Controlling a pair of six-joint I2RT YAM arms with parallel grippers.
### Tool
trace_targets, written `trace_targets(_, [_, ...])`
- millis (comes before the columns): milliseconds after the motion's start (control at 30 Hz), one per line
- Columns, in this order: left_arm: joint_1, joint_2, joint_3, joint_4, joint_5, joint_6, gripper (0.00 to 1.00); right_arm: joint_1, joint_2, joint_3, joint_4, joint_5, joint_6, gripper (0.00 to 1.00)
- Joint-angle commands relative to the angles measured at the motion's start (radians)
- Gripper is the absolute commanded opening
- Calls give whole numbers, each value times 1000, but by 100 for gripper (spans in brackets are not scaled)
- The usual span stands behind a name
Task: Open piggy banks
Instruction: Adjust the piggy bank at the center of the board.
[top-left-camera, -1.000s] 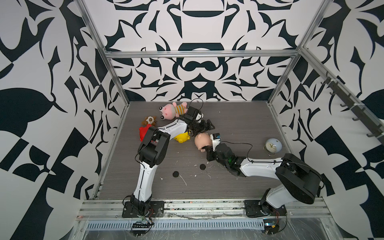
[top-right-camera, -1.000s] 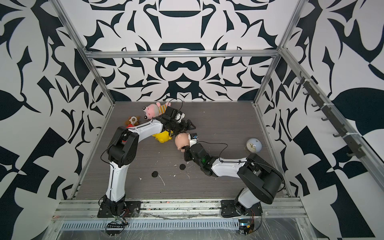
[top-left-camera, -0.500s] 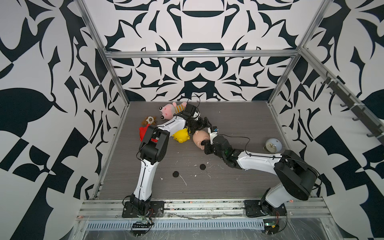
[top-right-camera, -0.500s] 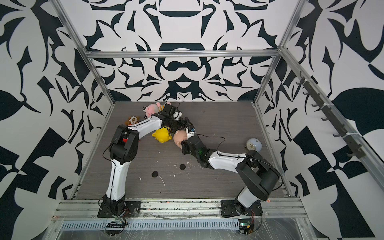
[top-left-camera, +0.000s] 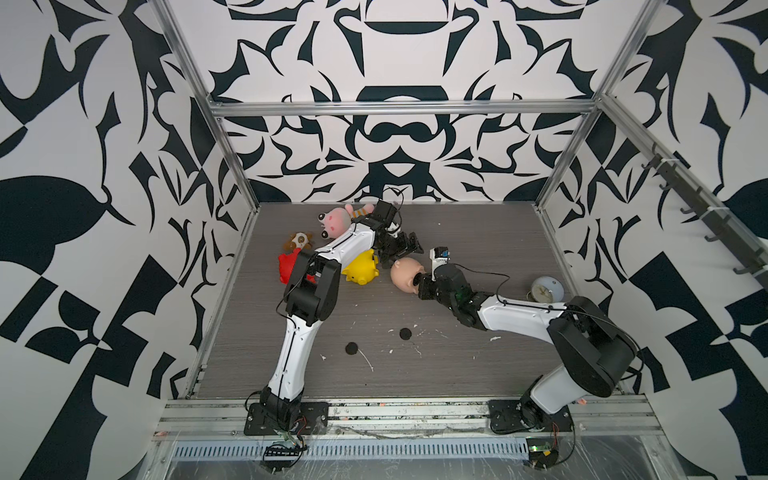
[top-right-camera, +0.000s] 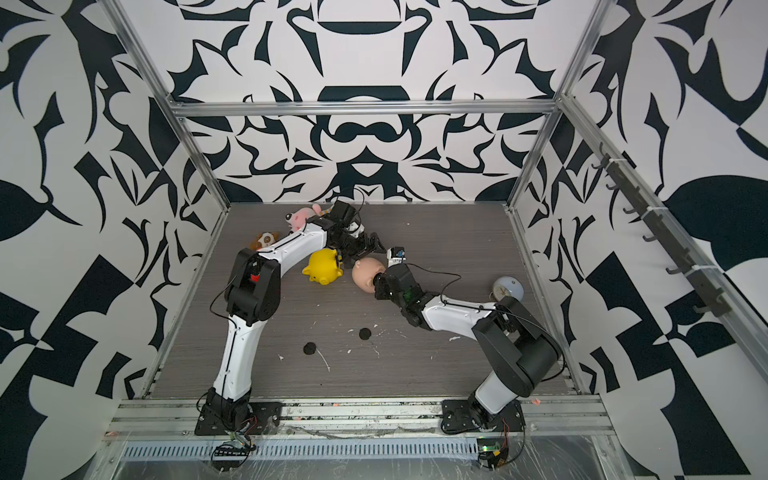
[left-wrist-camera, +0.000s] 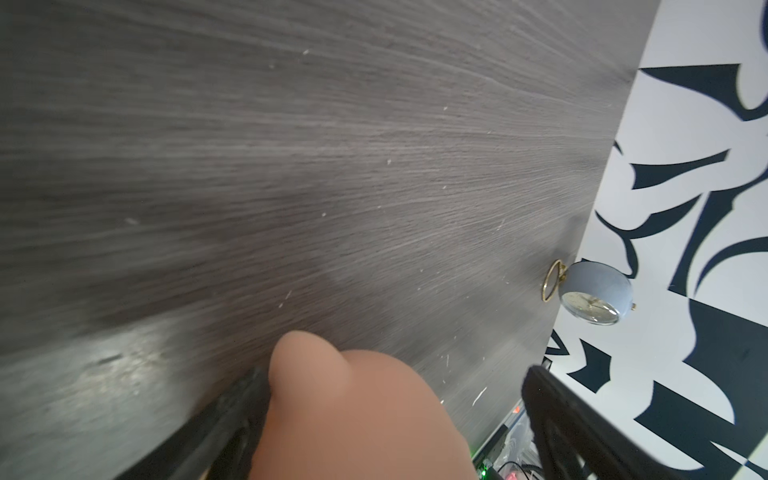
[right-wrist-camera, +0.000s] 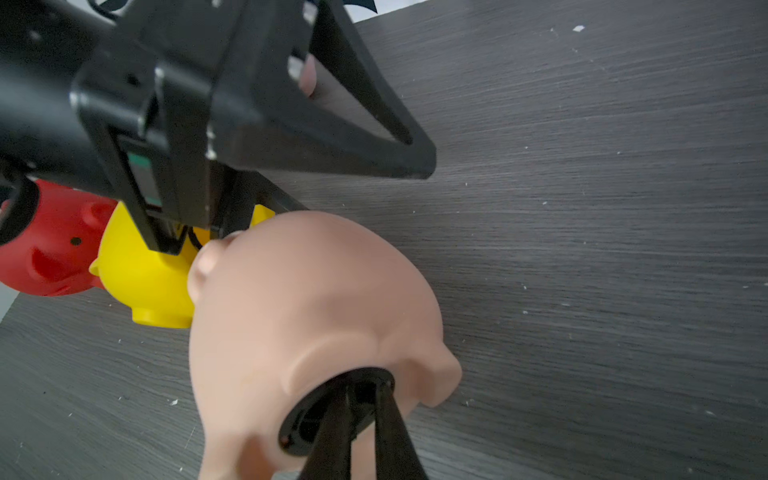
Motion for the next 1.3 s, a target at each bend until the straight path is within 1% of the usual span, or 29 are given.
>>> trace_targets(0, [-7, 17, 28, -89, 14, 18, 99, 2, -24, 25, 55, -18, 13, 18])
trace_targets(100, [11, 9, 36, -91, 1, 22, 99, -1, -51, 18, 55, -19, 10, 23])
trace_targets(267, [24, 10, 68, -103, -7, 30, 99, -5, -53, 34, 38, -31, 2, 28])
trace_targets(433, [28, 16, 105, -136, -27, 51, 99, -6, -74, 27, 29, -23, -3, 30])
trace_targets(700, [50, 1, 132, -172, -67, 85, 99, -31, -185, 1, -42, 2, -50, 32])
trace_targets(833, [49, -41, 83, -155, -72, 74, 99, -82, -206, 5, -74, -69, -69, 33])
trace_targets(967, [48, -89, -16, -123, -87, 54, 99, -139, -178, 49, -123, -170, -81, 34])
trace_targets(1100, [44, -101, -70, -91, -58, 26, 99, -191, -119, 104, -157, -255, -94, 37])
trace_targets(1167, [38, -90, -72, -74, -44, 12, 99, -214, -78, 128, -167, -270, -103, 37])
trace_targets(1267, [26, -61, -46, -63, -28, 1, 99, -230, -24, 158, -173, -259, -125, 37])
